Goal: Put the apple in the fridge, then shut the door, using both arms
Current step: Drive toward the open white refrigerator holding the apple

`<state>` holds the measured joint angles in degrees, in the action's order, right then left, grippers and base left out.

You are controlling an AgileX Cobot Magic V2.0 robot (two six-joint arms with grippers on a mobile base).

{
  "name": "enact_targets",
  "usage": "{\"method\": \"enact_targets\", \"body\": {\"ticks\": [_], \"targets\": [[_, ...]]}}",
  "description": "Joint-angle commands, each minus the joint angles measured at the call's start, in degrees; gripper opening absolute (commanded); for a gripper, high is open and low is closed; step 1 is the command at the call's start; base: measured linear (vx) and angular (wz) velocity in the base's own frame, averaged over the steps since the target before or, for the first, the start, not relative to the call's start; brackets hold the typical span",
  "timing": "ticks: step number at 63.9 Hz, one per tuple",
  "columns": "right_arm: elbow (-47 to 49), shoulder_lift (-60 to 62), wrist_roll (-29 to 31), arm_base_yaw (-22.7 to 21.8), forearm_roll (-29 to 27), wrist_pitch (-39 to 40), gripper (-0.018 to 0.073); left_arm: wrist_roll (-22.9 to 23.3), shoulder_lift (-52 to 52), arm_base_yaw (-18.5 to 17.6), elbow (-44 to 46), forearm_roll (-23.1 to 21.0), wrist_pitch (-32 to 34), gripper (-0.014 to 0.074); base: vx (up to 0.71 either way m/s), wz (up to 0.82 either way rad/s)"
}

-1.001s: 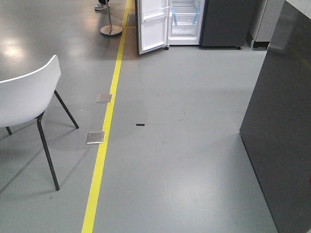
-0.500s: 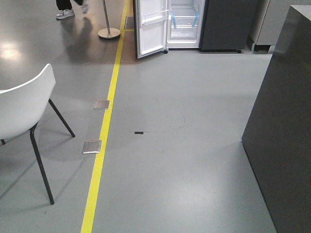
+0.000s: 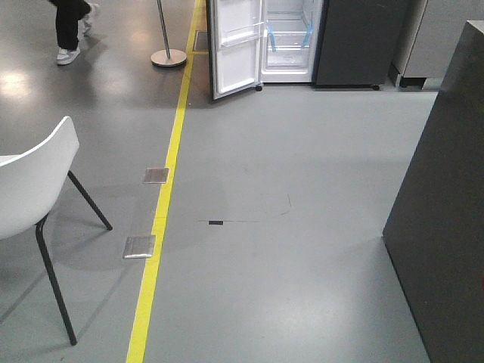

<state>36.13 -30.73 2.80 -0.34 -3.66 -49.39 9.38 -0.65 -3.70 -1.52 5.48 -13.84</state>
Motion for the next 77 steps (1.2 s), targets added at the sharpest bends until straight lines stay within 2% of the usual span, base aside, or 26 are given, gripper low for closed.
{"method": "enact_targets", "body": {"ticks": [1, 77], "targets": [[1.6, 0.0, -0.1, 0.1, 0.1, 4.4, 0.0198, 0.5, -0.8, 0.0, -1.2, -0.5, 3.9, -0.0005, 0.18, 0.01], [1.6, 0.0, -0.1, 0.1, 0.1, 4.4, 0.0198, 0.5, -0.8, 0.0, -1.2, -0.5, 3.9, -0.0005, 0.18, 0.01]]}}
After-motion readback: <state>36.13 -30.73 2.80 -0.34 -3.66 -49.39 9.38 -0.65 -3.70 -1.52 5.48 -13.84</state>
